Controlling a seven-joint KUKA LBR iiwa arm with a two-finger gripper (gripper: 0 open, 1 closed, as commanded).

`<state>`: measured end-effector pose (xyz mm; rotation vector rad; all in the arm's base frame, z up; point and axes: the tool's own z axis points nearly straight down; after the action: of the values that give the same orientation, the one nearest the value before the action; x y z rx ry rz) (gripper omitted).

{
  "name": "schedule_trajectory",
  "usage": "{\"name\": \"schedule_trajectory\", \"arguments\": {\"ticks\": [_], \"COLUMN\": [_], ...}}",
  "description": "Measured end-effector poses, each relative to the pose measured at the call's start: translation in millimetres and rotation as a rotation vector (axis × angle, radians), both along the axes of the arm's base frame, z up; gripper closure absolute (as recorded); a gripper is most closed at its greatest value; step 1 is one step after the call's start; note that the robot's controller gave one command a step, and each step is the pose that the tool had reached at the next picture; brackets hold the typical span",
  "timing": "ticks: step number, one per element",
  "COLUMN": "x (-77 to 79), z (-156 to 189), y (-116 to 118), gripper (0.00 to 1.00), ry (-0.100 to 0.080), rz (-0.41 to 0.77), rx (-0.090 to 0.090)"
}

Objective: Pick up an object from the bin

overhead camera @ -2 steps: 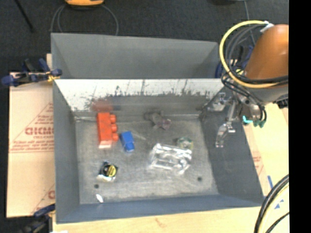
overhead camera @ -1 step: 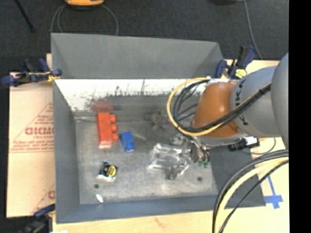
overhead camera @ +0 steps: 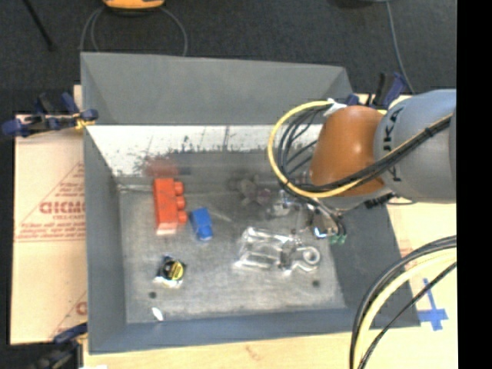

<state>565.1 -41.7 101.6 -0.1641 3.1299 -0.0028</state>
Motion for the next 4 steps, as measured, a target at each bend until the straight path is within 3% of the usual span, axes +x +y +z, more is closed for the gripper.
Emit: {"name": "schedule_trajectory", "arguments": {"ticks": [1,2,3,4], "x": [-16.5,-13.3,-12.5,-10.4], "z": [-1.3,-26.4,-24.6,-22.5], "y": [18.7,6.4,6.3,5.6], "gripper": [0.00,0.00,0.00,1.00], "ry": [0.007,0.008,0.005,-0.001], "rz": [-0.078,-0.305,-0.298,-0.297], "rx": [0.003,0.006,0.004,0.003]}}
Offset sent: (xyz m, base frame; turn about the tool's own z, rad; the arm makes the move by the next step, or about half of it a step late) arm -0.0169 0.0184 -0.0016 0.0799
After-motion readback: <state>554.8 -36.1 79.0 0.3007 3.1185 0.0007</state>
